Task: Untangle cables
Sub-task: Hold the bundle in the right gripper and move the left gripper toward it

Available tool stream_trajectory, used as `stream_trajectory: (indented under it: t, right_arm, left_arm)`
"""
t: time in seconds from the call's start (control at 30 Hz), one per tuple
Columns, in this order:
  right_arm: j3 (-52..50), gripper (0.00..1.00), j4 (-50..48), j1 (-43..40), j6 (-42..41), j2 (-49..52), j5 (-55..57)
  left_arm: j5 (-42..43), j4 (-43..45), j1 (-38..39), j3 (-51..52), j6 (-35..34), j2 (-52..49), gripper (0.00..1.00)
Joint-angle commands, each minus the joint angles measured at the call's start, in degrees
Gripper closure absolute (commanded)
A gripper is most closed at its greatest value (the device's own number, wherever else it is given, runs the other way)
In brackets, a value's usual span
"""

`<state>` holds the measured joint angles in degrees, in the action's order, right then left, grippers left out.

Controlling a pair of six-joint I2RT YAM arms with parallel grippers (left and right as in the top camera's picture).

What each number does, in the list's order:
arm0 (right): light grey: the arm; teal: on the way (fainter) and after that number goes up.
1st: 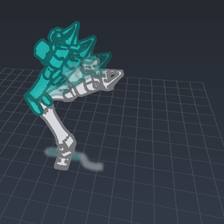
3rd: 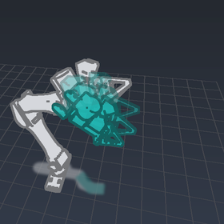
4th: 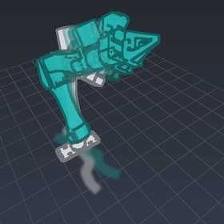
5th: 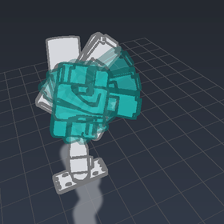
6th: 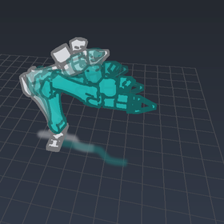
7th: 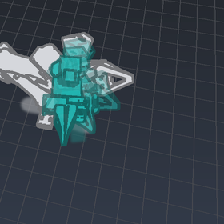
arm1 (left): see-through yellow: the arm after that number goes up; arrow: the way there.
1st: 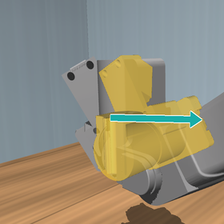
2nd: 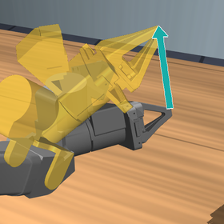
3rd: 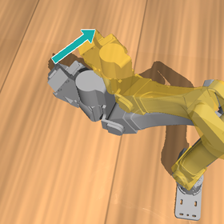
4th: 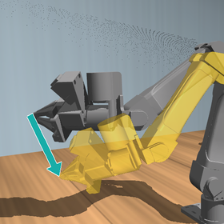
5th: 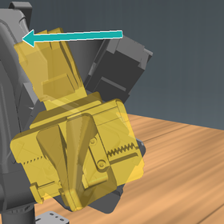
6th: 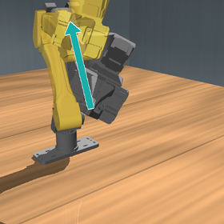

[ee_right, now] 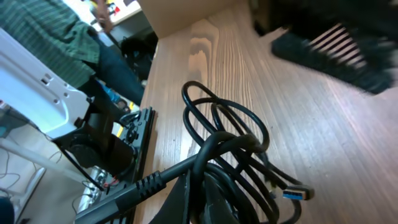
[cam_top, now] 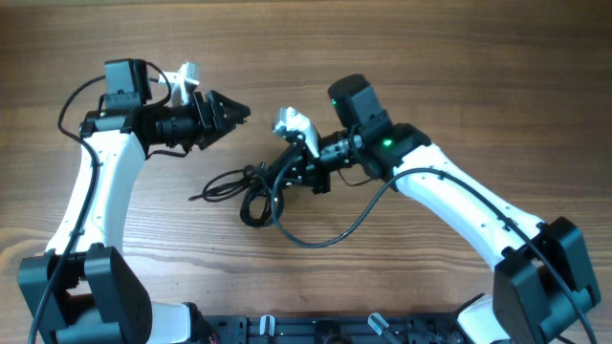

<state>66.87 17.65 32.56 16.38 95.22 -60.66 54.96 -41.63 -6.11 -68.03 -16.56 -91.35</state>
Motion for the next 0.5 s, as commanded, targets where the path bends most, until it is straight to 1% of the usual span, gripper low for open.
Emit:
stream_trajectory:
  t: [0.0,0.1,0.13,0.2,0.23,0.27,0.3,0.37,0.4,0.47]
  right_arm:
    - [0.39,0.96,0.5,-2.86,4.13,-2.08,-5.33]
    - [0.39,0.96,1.99,-3.67,8.11,-2.05,-8.5]
    - [0.39,0.96,2.21,-3.65,8.41,-2.05,-9.09]
    - [0.39,0.96,2.62,-3.65,9.38,-2.05,-10.19]
    - [0.39,0.96,2.64,-3.65,9.33,-2.05,-10.45]
    - [0.39,0.96,2.69,-3.65,9.35,-2.05,-11.1]
    - [0.39,0.96,2.71,-3.65,9.38,-2.05,-11.69]
    - [0.39,0.96,2.73,-3.67,9.44,-2.05,-12.52]
    - [0.39,0.96,2.75,-3.67,9.57,-2.05,-12.85]
    - [0.39,0.96,2.91,-3.67,9.6,-2.05,-12.92]
  left_arm:
    - [4.85,-2.27,-0.28,-0.98,1.18,-0.83,0.44]
    - [4.83,-2.38,-0.28,-0.98,1.46,-0.83,0.44]
    - [4.85,-2.4,-0.26,-0.98,1.46,-0.83,0.46]
    - [4.85,-2.64,0.17,-0.98,1.73,-0.83,0.52]
    - [5.03,-2.86,0.42,-0.98,2.67,-0.83,0.59]
    - [5.27,-3.04,0.66,-0.98,4.31,-0.83,0.63]
    - [5.27,-3.21,0.9,-0.98,6.73,-0.83,0.65]
    - [5.25,-3.74,1.2,-0.98,13.75,-0.83,0.62]
    - [5.22,-4.35,1.22,-0.98,18.38,-0.83,0.6]
    - [5.22,-6.32,1.22,-0.98,27.82,-0.83,0.6]
